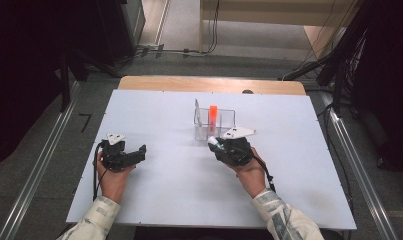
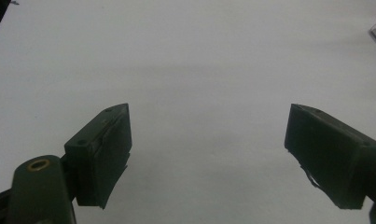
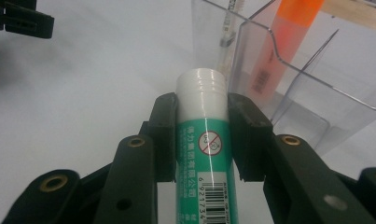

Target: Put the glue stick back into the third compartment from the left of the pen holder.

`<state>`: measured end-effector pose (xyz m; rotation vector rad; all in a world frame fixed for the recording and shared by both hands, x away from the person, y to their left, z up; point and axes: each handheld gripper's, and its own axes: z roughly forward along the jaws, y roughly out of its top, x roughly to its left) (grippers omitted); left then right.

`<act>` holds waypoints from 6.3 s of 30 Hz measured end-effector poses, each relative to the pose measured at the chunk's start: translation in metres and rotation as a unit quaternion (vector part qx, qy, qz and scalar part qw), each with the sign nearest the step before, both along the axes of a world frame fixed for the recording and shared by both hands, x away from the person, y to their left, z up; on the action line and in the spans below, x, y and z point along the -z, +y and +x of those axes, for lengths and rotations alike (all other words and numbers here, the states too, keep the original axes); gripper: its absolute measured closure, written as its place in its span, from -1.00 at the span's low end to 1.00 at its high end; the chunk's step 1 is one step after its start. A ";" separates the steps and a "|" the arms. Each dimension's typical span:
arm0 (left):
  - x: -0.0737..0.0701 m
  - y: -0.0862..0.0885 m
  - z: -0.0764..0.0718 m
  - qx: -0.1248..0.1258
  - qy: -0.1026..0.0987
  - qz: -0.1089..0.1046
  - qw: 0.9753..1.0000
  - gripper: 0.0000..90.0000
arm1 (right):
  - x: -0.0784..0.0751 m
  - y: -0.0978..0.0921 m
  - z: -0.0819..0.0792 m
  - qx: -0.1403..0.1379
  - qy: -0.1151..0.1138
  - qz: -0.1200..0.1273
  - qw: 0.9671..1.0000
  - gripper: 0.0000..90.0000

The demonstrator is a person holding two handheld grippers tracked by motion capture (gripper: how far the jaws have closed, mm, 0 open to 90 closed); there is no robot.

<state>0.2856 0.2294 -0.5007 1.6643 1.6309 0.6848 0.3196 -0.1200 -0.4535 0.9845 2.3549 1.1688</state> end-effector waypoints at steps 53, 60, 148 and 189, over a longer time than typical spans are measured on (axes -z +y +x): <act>0.000 0.001 0.000 -0.004 -0.003 -0.005 1.000 -0.66 | -0.032 -0.026 0.023 0.065 -0.039 0.035 0.996 0.40; 0.000 0.001 0.000 -0.002 0.000 -0.003 1.000 -0.66 | -0.033 -0.028 0.029 0.078 -0.042 0.040 0.995 0.40; -0.001 0.003 0.000 -0.001 -0.003 -0.008 1.000 -0.66 | -0.045 0.005 0.098 0.144 -0.036 0.055 0.987 0.39; -0.004 0.010 -0.010 -0.011 -0.011 -0.007 1.000 -0.68 | 0.009 -0.133 0.013 0.187 0.007 0.016 0.982 -0.35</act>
